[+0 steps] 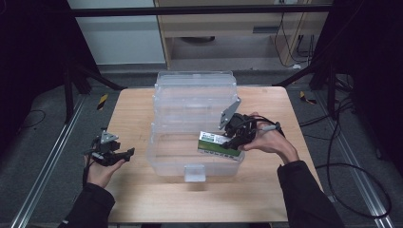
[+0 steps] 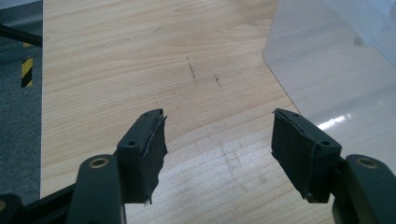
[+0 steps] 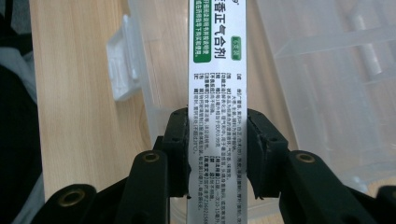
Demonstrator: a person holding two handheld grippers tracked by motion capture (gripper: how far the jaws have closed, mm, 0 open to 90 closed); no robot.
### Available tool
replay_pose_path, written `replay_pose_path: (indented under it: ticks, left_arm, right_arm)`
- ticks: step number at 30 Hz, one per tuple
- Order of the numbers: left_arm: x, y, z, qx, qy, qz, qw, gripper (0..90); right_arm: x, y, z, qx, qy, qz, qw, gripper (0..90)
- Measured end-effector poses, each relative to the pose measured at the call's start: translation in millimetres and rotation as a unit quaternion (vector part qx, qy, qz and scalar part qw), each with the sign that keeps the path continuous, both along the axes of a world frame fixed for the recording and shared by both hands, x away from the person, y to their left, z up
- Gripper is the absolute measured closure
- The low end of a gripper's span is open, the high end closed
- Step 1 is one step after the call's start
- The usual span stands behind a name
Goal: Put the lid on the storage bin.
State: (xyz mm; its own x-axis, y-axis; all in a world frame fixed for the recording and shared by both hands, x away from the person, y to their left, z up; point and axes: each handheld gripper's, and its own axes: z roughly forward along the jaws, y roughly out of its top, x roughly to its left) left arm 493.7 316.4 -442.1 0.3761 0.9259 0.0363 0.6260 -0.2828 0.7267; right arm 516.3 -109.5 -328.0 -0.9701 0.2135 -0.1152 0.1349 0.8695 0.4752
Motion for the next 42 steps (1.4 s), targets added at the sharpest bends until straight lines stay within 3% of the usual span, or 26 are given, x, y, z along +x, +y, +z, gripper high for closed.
replay_pose_path:
  ticks: [10, 19, 28, 35, 42]
  left_arm:
    - [0.0, 0.2, -0.4, 0.000, 0.001, 0.000, 1.0000, 34.5]
    - [0.3, 0.0, -1.5, 0.001, 0.002, -0.001, 1.0000, 34.5]
    - [0.4, -0.2, -2.4, 0.002, 0.004, -0.002, 1.0000, 34.4]
    - [0.4, -0.5, -2.7, 0.003, 0.004, -0.002, 1.0000, 34.4]
    - [0.7, -0.6, -3.3, 0.004, 0.006, -0.004, 1.0000, 34.4]
  right_arm:
    - [3.9, 7.8, -14.2, -0.034, 0.008, 0.031, 0.9989, 64.2]
    - [6.5, 13.1, -25.2, -0.049, 0.021, 0.058, 0.9969, 64.1]
    - [10.0, 14.5, -39.1, -0.056, 0.029, 0.060, 0.9962, 63.9]
    - [12.5, 18.0, -50.9, -0.076, 0.031, 0.061, 0.9948, 63.7]
    - [13.3, 17.2, -59.1, -0.072, 0.034, 0.052, 0.9955, 63.5]
